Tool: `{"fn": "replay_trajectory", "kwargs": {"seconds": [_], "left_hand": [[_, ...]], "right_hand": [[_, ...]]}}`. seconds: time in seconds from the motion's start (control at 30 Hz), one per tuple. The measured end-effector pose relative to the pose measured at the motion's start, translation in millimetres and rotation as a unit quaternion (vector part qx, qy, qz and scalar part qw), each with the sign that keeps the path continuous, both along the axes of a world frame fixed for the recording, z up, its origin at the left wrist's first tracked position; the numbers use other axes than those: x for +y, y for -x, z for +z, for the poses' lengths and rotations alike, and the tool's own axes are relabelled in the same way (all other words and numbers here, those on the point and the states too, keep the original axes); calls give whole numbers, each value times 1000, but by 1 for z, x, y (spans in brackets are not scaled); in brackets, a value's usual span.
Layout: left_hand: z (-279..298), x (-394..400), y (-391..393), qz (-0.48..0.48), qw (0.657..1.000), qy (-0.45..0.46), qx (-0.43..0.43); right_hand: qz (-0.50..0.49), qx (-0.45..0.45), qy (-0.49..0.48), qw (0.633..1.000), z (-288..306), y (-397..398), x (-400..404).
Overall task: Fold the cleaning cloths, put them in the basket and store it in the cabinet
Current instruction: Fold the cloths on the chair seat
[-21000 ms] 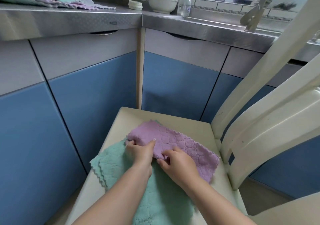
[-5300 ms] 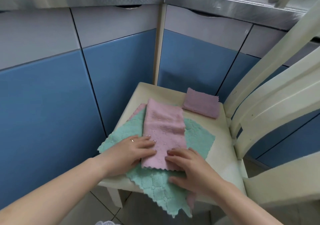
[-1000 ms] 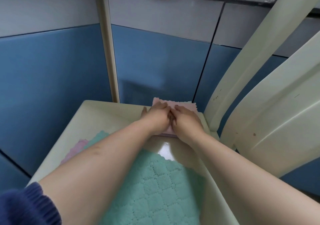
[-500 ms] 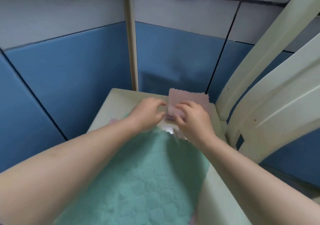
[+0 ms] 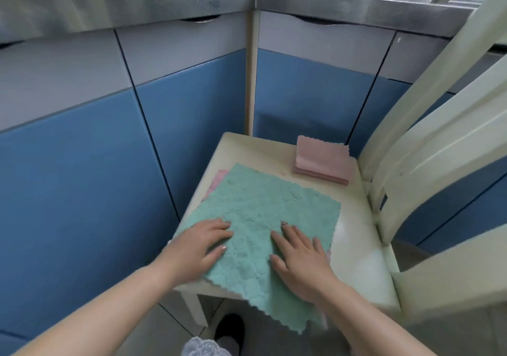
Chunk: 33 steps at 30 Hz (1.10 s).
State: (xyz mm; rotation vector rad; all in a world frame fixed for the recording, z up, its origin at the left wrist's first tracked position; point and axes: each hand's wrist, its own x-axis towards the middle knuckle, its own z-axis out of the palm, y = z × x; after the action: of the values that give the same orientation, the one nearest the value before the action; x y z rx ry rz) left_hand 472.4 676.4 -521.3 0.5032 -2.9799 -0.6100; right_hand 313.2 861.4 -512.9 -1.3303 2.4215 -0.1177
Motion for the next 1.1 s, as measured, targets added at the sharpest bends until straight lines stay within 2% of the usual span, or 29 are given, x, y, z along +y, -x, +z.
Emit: {"fn": "replay_trajectory", "kwargs": {"seconds": [0.13, 0.27, 0.33, 0.43, 0.5, 0.6, 0.77, 1.0, 1.1], "left_hand": [[-8, 32, -3, 28, 998, 46, -12], [-13, 57, -6, 23, 996, 77, -44], [-12, 57, -11, -2, 996, 81, -36], [-15, 48, -24, -64, 989, 133, -2], [-18, 43, -31, -87, 987, 133, -1], [-16, 41, -37, -99, 989, 106, 25], [-10, 35, -34, -62, 994, 15, 84], [-7, 26, -54, -23, 992, 71, 103], [-5, 23, -64, 39, 989, 40, 139]], "right_hand": [[9, -27, 8, 1000, 1, 20, -5], [51, 46, 24, 997, -3, 36, 1], [60, 95, 113, 987, -5, 28, 9], [126, 137, 245, 951, -10, 4, 35], [177, 144, 229, 946, -17, -9, 56], [178, 145, 207, 951, -24, -15, 70], [149, 112, 283, 941, -16, -10, 70], [119, 127, 230, 958, -18, -4, 82], [86, 131, 252, 955, -15, -2, 89]]}}
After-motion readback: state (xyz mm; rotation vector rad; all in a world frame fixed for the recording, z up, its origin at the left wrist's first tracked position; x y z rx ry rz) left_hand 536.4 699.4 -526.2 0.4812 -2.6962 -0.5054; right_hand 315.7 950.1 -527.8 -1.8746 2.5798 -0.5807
